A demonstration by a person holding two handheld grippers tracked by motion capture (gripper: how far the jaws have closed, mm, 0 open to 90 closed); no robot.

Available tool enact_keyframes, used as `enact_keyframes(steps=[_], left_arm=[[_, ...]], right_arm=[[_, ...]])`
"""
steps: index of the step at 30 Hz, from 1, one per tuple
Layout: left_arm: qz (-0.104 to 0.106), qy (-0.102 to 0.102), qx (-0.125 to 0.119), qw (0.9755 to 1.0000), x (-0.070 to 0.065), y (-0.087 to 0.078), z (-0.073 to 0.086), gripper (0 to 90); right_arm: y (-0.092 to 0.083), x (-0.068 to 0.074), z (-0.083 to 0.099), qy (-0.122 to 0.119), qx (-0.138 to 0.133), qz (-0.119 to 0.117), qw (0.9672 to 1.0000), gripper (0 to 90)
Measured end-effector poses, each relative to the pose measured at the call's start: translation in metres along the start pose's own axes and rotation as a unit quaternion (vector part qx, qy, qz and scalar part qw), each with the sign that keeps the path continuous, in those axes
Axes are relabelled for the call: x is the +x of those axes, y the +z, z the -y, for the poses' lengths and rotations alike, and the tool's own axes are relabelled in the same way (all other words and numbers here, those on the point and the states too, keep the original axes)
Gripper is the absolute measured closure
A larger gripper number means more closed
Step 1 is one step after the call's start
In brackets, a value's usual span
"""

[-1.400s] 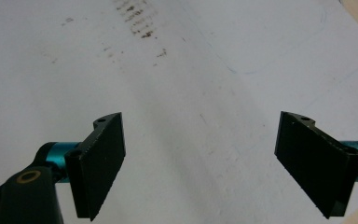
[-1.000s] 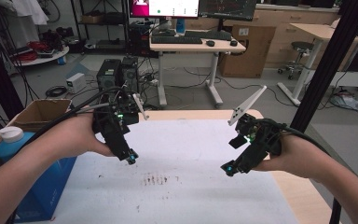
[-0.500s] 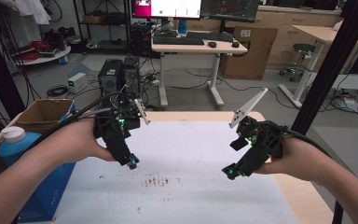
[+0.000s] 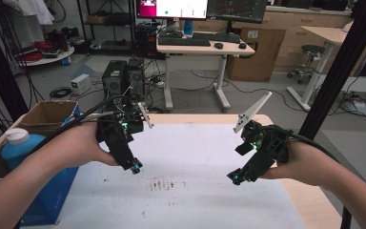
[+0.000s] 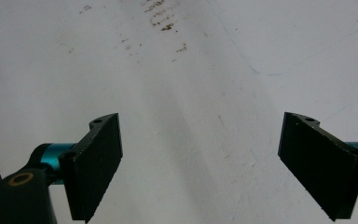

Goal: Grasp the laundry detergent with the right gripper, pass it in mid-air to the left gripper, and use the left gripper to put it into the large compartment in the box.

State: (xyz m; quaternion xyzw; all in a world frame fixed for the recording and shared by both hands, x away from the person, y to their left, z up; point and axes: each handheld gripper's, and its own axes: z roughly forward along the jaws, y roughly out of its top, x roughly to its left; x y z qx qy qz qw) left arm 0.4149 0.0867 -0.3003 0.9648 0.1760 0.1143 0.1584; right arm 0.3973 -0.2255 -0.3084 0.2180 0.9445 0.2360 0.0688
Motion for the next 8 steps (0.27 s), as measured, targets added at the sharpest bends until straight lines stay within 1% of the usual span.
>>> enact_keyframes(steps=[8], left_arm=[[-0.001, -0.002, -0.005, 1.0000, 0.0006, -0.0019, 0.0012, 20.4]], right_arm=[[-0.0010, 0.0004, 0.0004, -0.001, 0.000, 0.003, 1.0000, 12.9]])
